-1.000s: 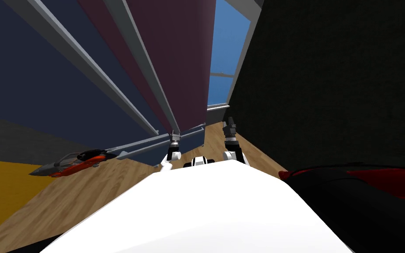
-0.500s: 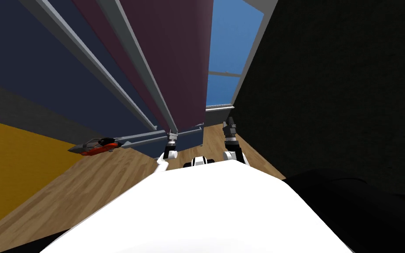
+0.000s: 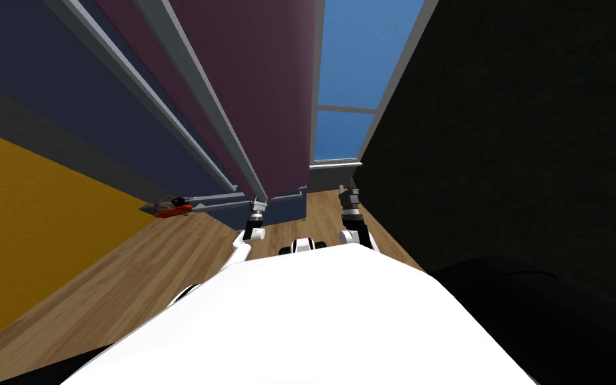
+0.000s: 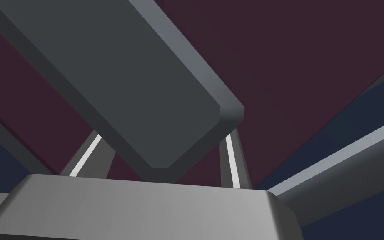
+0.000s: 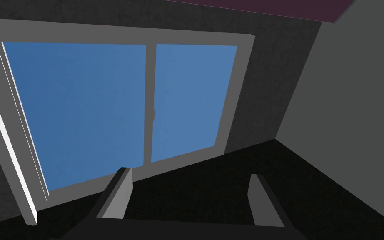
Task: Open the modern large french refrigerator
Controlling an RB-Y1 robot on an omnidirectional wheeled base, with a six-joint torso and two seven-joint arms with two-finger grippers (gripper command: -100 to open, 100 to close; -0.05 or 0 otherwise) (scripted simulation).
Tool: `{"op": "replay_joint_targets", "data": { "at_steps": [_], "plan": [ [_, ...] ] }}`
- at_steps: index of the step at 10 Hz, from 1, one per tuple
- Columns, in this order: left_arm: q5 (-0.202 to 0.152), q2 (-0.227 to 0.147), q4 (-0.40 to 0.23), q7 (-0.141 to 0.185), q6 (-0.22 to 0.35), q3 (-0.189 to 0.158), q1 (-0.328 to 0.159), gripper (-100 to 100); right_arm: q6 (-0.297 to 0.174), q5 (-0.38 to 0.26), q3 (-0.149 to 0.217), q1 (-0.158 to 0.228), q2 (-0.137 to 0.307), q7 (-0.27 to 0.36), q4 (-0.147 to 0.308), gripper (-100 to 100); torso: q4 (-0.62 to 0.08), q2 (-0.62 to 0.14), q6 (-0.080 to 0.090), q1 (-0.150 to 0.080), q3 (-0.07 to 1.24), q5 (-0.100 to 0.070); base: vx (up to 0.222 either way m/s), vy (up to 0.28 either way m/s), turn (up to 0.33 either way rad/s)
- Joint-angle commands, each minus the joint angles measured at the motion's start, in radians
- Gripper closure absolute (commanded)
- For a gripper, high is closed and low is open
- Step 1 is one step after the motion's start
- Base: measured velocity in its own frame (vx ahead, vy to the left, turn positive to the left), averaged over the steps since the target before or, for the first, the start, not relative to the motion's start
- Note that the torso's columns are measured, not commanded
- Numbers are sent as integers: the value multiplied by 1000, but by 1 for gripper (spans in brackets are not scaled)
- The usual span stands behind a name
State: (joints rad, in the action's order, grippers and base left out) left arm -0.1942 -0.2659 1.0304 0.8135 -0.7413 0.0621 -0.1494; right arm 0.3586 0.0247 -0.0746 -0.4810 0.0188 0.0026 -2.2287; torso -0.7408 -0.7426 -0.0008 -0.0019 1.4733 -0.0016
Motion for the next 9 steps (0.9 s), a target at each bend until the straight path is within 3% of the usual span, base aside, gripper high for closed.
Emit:
{"op": "replay_joint_targets", "data": {
  "at_steps": [1,2,3,4,5,6,7,8,9],
  "plan": [
    [-39,20,-38,-48,-15,-6,-26,100,0,0,0,0,0,0,0,0,-1,3,3,7,2,1,-64,-76,26],
    [-39,20,-38,-53,-15,-6,-26,100,0,0,0,0,0,0,0,0,0,4,3,5,3,2,-72,-69,8],
    [-78,39,-73,-92,-32,-13,-56,100,0,0,0,0,0,0,0,0,1,4,2,3,2,1,-98,-88,20],
    [-78,39,-73,-109,-32,-13,-56,100,0,0,0,0,0,0,0,0,1,3,2,-1,2,1,-75,-83,10],
    [-117,58,-108,-142,-49,-19,-87,100,0,0,0,0,0,0,0,0,0,3,2,-2,2,0,-73,-90,22],
    [-117,58,-108,-164,-49,-19,-87,100,0,0,0,0,0,0,0,0,-1,3,3,-3,2,-1,-69,-77,18],
    [-156,78,-143,-195,-66,-25,-117,100,0,0,0,0,0,0,0,0,-1,3,4,-2,2,-1,-88,-94,28],
    [-156,78,-143,-219,-66,-25,-117,100,0,0,0,0,0,0,0,0,-1,3,5,-4,2,-1,-77,-74,5],
    [-195,97,-178,-252,-83,-31,-148,100,0,0,0,0,0,0,0,0,-2,3,5,-3,1,-2,-95,-88,13]
  ]
}}
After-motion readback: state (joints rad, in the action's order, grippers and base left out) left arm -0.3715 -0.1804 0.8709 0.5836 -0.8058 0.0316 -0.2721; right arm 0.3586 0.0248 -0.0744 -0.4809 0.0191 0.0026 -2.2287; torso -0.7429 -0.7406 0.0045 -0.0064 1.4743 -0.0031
